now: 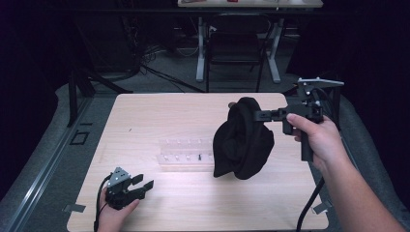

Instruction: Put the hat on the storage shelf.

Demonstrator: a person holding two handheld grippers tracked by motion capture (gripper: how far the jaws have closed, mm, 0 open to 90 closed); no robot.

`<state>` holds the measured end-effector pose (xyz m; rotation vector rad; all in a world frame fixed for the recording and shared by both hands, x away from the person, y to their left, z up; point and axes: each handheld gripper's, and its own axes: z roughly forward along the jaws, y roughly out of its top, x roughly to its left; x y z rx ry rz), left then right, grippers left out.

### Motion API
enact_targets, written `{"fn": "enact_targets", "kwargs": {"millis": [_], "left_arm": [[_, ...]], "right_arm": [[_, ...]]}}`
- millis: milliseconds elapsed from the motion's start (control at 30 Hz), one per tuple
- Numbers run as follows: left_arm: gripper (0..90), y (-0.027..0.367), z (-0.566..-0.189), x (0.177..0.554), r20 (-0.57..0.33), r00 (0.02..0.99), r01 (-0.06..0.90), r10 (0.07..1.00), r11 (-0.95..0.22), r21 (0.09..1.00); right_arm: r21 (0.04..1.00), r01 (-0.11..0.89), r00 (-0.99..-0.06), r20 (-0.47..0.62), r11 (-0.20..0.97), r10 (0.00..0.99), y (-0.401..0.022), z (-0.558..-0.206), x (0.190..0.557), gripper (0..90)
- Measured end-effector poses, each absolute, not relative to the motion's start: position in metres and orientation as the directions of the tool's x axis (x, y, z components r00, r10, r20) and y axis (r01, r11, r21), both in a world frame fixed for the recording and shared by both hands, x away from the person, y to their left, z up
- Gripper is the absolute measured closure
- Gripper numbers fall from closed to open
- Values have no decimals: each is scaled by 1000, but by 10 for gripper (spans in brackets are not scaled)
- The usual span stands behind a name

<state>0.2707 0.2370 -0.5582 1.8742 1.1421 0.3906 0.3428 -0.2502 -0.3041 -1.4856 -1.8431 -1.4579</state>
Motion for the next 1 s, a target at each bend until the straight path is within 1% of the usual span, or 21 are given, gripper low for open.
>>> {"fn": "enact_targets", "kwargs": {"millis": [433,1000], "left_arm": [[472,238,-557,270,-168,531,554,830,-191,810],[472,241,-556,270,-171,536,551,827,-188,813]], "right_arm": [[478,875,-387,784,-74,485,-226,-304,361,885],[479,873,-373,776,-90,509,-205,-309,386,885]]}}
